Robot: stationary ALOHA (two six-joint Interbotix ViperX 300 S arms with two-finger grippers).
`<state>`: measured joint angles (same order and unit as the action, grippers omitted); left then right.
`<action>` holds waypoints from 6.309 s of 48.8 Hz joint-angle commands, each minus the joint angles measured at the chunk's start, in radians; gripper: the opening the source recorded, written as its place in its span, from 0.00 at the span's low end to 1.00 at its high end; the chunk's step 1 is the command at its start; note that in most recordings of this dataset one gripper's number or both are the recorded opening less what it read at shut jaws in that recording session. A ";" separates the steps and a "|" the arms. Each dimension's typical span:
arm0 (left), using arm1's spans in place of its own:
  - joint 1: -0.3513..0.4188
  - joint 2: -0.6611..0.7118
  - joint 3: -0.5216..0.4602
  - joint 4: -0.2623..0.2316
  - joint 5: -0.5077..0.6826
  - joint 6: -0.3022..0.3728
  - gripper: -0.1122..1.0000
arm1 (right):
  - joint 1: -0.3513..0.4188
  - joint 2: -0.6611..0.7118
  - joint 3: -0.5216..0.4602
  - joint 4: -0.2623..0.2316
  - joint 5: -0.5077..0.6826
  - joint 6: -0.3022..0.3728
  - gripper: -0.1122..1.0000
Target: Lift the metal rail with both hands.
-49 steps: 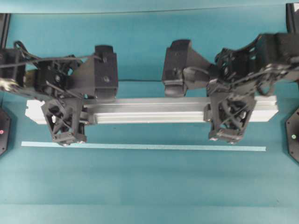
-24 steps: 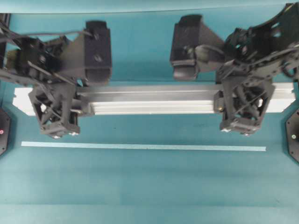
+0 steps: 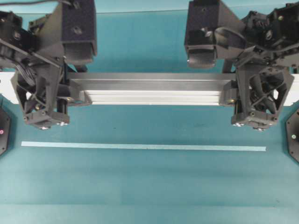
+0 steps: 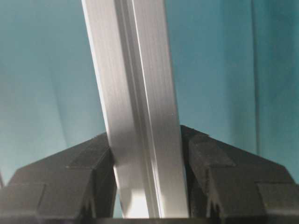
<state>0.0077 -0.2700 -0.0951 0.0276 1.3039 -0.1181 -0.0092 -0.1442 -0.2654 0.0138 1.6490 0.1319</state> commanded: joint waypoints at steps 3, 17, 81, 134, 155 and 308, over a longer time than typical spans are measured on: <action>0.003 -0.009 -0.048 0.002 -0.020 -0.003 0.43 | 0.000 0.006 -0.031 -0.008 -0.015 0.026 0.45; 0.005 -0.008 -0.048 0.000 -0.020 0.012 0.43 | -0.002 0.006 -0.025 -0.009 -0.015 0.025 0.45; 0.034 0.147 0.485 0.002 -0.393 0.041 0.43 | -0.031 0.028 0.689 -0.014 -0.629 -0.015 0.45; 0.026 0.308 0.686 0.002 -0.746 -0.012 0.43 | 0.009 0.224 0.859 0.015 -0.985 -0.008 0.45; -0.003 0.341 0.716 0.002 -0.805 -0.040 0.43 | 0.011 0.238 0.861 0.015 -1.014 -0.006 0.45; -0.020 -0.094 0.838 0.002 -0.977 0.084 0.96 | -0.031 -0.086 0.888 0.012 -1.112 0.026 0.96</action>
<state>-0.0123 -0.3191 0.7547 0.0291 0.3344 -0.0353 -0.0383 -0.2040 0.6289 0.0276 0.5599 0.1549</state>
